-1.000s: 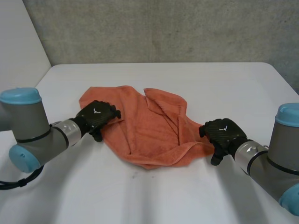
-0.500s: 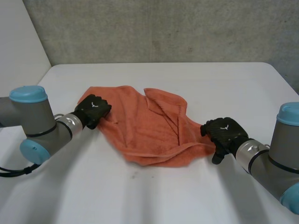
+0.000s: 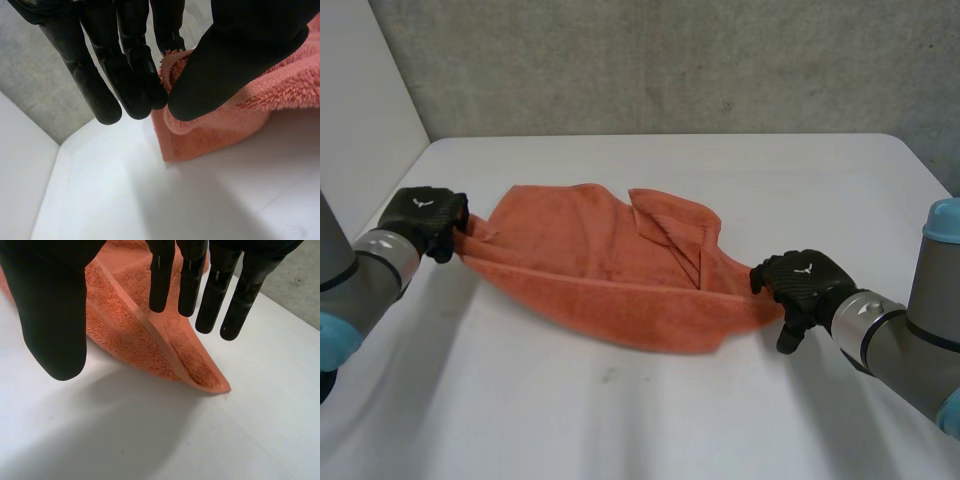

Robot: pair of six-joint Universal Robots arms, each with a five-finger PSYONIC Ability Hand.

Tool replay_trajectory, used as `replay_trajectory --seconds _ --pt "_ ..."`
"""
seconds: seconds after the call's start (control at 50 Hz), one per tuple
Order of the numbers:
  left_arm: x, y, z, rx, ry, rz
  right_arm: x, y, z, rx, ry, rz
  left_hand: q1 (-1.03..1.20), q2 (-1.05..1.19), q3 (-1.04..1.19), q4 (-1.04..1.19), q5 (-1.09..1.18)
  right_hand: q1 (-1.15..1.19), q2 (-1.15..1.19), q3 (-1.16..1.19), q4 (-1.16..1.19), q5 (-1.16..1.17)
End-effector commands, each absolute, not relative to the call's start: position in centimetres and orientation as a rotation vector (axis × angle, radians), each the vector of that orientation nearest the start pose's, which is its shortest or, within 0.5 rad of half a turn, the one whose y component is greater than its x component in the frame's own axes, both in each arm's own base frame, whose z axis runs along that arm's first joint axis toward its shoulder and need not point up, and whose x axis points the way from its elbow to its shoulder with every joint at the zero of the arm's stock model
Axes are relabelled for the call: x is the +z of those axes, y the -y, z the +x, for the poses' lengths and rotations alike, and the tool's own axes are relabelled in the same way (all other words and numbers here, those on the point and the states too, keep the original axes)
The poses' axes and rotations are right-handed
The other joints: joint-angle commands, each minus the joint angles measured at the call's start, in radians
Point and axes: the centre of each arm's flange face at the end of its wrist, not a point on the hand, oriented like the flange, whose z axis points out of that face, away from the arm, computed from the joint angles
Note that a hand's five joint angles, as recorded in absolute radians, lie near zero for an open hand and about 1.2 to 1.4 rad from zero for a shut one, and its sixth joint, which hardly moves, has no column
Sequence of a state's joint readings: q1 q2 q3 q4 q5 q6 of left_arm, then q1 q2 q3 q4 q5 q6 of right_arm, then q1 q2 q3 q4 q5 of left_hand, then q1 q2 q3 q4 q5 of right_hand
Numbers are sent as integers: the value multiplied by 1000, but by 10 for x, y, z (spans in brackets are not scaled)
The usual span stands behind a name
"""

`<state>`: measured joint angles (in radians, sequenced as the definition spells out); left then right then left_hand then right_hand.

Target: Fold the laundry

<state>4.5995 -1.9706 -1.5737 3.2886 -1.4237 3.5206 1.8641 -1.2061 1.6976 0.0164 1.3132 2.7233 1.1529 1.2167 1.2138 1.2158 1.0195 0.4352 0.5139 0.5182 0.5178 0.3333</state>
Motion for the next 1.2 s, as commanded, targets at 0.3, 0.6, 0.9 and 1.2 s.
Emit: replay_trajectory --seconds 0.3,0.6,0.9,1.2 --pt "190 326 -175 -1909 -2424 611 129 286 252 -1560 -2248 -1133 243 180 182 180 202 169 91 86 87 97" --pt "192 329 -169 -1909 -2414 577 127 297 255 -1568 -2236 -1113 243 180 182 180 202 961 882 878 878 888" --pt "360 285 -166 -2551 -1951 327 336 279 227 -2201 -1846 -910 243 180 182 180 202 961 882 878 878 888" --pt "366 268 -156 -2500 -2052 240 372 271 197 -2049 -2149 -1084 243 180 182 180 202 961 882 878 878 888"
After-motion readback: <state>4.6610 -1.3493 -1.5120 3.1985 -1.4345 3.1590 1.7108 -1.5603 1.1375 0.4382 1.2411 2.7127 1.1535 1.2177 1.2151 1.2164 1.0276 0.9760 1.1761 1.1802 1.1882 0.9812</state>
